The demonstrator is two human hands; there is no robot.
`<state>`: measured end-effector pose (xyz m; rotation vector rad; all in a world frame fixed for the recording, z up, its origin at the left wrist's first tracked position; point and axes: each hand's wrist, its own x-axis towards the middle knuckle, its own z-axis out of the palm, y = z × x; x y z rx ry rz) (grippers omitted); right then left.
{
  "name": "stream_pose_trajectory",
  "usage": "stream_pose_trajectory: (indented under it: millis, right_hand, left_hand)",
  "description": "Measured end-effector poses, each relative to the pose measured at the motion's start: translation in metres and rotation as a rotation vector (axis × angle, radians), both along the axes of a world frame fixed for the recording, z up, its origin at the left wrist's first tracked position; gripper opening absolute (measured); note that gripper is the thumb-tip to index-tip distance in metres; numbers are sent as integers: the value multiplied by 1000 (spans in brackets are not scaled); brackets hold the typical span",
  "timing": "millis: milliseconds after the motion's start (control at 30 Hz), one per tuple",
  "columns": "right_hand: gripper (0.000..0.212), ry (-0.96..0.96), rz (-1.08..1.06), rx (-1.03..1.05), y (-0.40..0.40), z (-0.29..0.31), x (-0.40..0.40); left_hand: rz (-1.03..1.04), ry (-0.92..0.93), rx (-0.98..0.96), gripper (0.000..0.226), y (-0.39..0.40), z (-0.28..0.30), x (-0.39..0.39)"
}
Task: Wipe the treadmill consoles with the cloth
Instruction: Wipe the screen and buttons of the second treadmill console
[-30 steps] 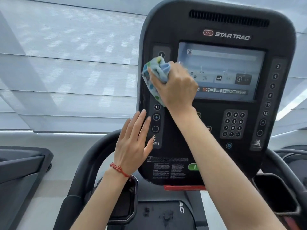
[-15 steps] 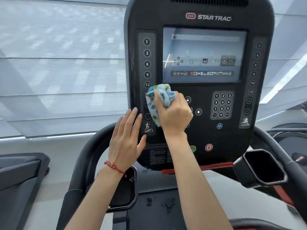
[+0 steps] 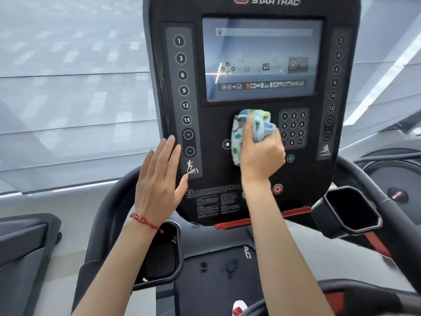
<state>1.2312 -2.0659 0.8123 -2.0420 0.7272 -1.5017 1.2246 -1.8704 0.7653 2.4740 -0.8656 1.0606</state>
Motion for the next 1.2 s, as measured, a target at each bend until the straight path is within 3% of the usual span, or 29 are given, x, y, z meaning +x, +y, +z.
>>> stream_pose_trajectory:
  millis: [167, 333, 500, 700, 900, 1200]
  right_hand:
    - [59, 51, 182, -224, 65, -35, -14]
    - [58, 36, 145, -311, 44, -35, -14]
    - [53, -11, -86, -9, -24, -40, -28]
    - [51, -26, -98, 170, -14, -43, -31]
    - [58, 63, 153, -159, 67, -70, -37]
    - [56, 72, 128, -237, 48, -72, -42]
  left_hand:
    - [-16, 38, -7, 50, 3, -8, -11]
    - [-27, 65, -22, 49, 1, -13, -20]
    - [-17, 63, -19, 48, 0, -17, -22]
    - [-17, 56, 4, 49, 4, -24, -23]
    - [-25, 50, 53, 50, 8, -31, -28]
    - [-6, 32, 75, 51, 4, -30, -33]
